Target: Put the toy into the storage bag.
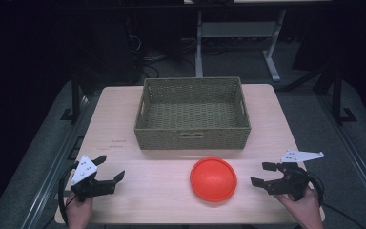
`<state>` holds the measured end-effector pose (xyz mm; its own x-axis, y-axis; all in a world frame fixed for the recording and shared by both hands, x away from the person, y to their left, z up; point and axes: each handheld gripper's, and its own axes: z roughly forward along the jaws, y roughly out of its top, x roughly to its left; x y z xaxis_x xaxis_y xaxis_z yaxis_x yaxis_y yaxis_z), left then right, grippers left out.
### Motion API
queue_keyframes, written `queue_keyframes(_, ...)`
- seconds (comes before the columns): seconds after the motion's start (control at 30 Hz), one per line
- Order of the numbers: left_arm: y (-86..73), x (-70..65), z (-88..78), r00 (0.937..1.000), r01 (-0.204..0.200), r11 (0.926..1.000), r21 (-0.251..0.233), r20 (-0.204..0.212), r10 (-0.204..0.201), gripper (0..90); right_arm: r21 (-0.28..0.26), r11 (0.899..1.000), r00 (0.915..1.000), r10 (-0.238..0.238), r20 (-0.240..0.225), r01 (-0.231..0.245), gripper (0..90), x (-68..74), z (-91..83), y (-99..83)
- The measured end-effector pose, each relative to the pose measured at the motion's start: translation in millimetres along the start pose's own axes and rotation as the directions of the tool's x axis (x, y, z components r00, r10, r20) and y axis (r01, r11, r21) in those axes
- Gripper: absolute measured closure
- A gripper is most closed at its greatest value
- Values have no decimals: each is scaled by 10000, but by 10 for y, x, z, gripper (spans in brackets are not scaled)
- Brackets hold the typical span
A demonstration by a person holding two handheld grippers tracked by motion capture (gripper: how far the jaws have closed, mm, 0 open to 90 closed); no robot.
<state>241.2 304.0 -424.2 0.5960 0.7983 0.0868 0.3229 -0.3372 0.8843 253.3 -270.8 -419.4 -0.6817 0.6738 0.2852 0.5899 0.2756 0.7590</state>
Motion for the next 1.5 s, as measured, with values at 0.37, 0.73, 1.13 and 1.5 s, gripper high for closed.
queue_keyframes(0.37,0,0,0,10000,-28,10000,-59,9,28,128,704,9971,9986,-265,-458,297,153,130,146,311)
queue_keyframes(0.73,4,-6,9,10000,-69,10000,-14,52,69,129,1841,9818,9969,-342,-705,467,168,198,428,601)
queue_keyframes(1.13,0,-9,5,10000,-14,10000,-66,77,15,128,2825,9592,9975,59,-711,145,250,91,755,670)
queue_keyframes(1.5,-3,-7,7,9999,-58,10000,-48,111,58,129,3778,9254,9970,549,-545,-303,372,-71,963,532)
